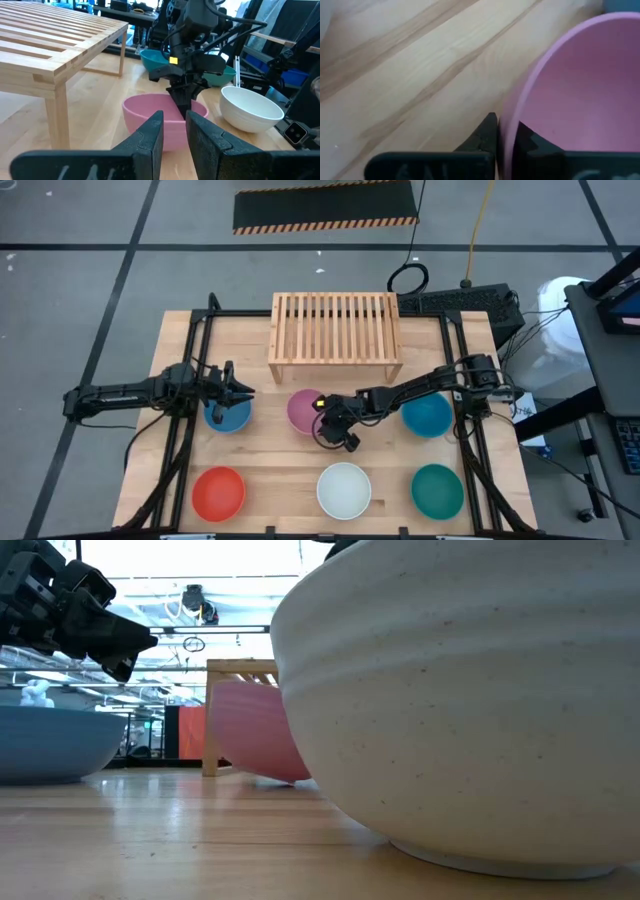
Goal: Place and stack bowls onto a shelf
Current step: Put the pink bowl on the shelf, then stack the white bowl on top of the pink bowl on the shelf
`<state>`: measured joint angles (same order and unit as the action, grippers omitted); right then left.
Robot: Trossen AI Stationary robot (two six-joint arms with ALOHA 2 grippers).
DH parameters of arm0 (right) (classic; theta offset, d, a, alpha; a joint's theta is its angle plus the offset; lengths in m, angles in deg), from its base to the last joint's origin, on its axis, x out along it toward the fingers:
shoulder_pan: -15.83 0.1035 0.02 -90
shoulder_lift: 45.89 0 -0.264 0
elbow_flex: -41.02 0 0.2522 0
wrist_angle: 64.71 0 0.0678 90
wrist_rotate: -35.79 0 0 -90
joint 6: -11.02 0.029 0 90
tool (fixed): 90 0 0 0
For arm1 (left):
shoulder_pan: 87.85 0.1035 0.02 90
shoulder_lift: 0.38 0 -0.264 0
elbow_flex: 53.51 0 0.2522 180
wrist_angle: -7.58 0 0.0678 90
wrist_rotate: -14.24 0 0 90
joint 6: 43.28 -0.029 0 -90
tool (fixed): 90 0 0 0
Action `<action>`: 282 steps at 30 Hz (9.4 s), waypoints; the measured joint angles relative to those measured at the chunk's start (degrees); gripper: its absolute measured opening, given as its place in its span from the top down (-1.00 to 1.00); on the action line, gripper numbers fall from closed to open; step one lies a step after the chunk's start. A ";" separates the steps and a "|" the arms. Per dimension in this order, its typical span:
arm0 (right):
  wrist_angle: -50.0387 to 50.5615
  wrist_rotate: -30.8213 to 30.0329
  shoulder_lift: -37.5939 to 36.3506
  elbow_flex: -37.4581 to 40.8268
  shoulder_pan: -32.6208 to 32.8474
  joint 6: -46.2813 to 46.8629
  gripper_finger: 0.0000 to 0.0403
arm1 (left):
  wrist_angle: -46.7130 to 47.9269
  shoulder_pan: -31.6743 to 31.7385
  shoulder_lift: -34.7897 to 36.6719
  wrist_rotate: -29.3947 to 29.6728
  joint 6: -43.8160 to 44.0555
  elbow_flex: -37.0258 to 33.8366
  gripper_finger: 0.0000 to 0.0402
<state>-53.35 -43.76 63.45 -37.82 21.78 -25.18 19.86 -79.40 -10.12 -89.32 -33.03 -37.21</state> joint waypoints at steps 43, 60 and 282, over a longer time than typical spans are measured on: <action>22.86 -37.70 -39.58 0.00 4.60 -0.10 1.00 | -0.31 0.02 0.00 0.04 -0.75 0.00 0.56; 37.24 -33.99 -43.03 -3.52 -8.14 7.24 1.00 | -0.58 0.02 0.00 0.07 0.32 0.00 0.56; 68.86 3.21 -42.44 -15.41 -4.19 32.19 0.67 | -0.23 0.02 0.01 0.04 1.48 0.00 0.56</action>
<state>15.50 -40.55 21.01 -53.23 17.59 7.00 19.63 -79.38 -10.11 -89.28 -31.55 -37.21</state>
